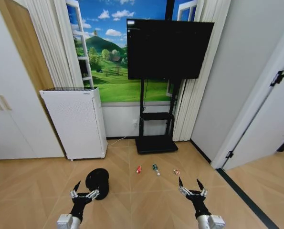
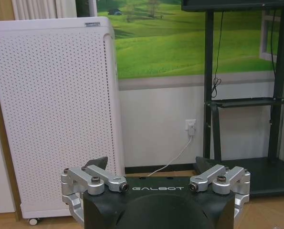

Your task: Pick up the trash bin and place the garbage on the floor into it.

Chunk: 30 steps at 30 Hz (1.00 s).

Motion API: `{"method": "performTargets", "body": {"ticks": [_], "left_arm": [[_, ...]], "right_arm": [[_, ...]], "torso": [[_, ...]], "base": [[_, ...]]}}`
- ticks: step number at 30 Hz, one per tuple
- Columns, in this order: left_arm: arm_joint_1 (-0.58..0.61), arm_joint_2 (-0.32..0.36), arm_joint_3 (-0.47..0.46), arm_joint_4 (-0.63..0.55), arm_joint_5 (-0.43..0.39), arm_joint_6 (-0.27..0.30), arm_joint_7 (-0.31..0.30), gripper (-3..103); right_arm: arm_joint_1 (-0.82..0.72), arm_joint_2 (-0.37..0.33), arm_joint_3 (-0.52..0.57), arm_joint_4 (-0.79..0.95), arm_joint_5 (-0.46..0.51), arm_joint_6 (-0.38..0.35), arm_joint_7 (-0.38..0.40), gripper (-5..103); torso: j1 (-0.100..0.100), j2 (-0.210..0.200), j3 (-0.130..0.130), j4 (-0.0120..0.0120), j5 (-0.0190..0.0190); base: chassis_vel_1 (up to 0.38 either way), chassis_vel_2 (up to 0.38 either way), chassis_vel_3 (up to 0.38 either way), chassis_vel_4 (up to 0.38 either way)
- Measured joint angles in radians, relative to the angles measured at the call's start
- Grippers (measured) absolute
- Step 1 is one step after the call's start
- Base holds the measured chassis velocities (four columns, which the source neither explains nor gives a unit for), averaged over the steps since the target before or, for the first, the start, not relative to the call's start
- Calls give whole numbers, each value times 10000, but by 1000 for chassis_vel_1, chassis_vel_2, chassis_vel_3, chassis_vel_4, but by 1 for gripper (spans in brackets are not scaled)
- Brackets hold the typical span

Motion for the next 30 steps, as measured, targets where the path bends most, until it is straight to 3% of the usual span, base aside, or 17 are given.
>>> {"method": "performTargets", "body": {"ticks": [20,23,30], "left_arm": [[7,-180,-69,4,-5,-152,129,100],[-12,-240,-232,35,235,-648,249,100],[-66,-257,-439,149,204,-1098,260,100]], "right_arm": [[138,-199,-53,-110,-56,84,79,100],[159,-262,-40,-160,-50,405,34,100],[110,-373,-32,-181,12,656,-131,100]], "torso": [[-2,1,0,-1,-2],[3,-1,2,0,2],[7,-3,4,-4,-6]], "base": [[-347,351,356,-356],[-291,336,309,-309],[-160,192,148,-128]]}}
